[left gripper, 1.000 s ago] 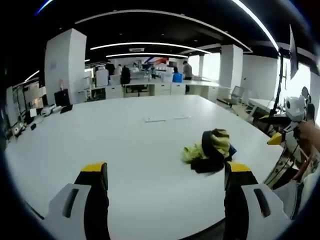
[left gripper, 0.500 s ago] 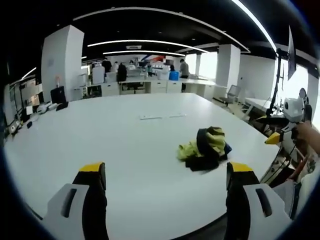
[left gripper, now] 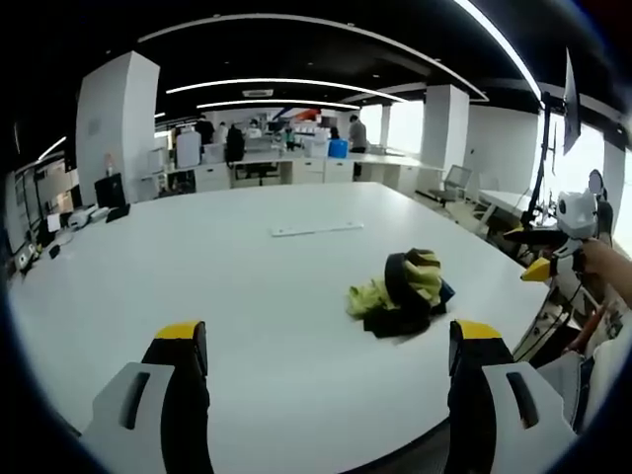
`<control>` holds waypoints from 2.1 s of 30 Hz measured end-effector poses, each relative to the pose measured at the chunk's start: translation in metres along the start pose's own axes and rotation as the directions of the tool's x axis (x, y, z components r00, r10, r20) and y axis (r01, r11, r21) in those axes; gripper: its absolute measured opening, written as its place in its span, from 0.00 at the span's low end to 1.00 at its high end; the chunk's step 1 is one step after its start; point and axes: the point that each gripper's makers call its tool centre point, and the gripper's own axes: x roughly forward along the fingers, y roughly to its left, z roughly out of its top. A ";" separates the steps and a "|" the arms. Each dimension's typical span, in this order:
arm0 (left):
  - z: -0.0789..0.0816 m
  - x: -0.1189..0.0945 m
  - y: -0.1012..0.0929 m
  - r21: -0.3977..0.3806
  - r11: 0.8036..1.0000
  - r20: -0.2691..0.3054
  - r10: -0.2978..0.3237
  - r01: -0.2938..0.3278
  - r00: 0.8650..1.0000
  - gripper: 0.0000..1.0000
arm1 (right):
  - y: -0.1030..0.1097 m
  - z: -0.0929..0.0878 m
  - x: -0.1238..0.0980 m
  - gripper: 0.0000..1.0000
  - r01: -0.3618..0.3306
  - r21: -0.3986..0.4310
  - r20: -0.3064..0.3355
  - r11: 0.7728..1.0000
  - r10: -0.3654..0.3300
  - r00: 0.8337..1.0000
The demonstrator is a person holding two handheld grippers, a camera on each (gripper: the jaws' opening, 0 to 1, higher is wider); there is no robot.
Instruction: Fold the garment on the visible template until the final outline fits inside the template.
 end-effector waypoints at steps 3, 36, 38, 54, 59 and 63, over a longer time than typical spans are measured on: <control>0.004 -0.001 0.002 0.013 1.000 0.019 0.012 -0.013 1.000 0.98 | -0.003 0.000 0.000 0.99 0.003 0.004 -0.003 1.000 -0.003 1.000; 0.032 0.078 -0.038 0.027 0.959 0.039 -0.284 0.283 0.958 0.63 | -0.022 -0.014 0.049 0.68 -0.090 0.098 -0.024 0.991 0.093 0.995; 0.032 0.088 -0.040 0.026 0.957 0.042 -0.290 0.289 0.956 0.63 | -0.020 -0.017 0.054 0.65 -0.100 0.102 -0.044 0.990 0.104 0.994; 0.023 0.157 -0.080 0.106 0.900 -0.026 -0.422 0.422 0.906 0.36 | -0.011 -0.039 0.107 0.41 -0.121 0.126 -0.141 0.985 0.139 0.980; 0.017 0.181 -0.096 0.073 0.886 -0.069 -0.453 0.458 0.889 0.33 | -0.012 -0.043 0.117 0.36 -0.120 0.121 -0.153 0.985 0.138 0.979; 0.015 0.197 -0.104 0.077 0.879 -0.069 -0.466 0.471 0.882 0.32 | -0.016 -0.052 0.121 0.32 -0.109 0.115 -0.177 0.987 0.129 0.976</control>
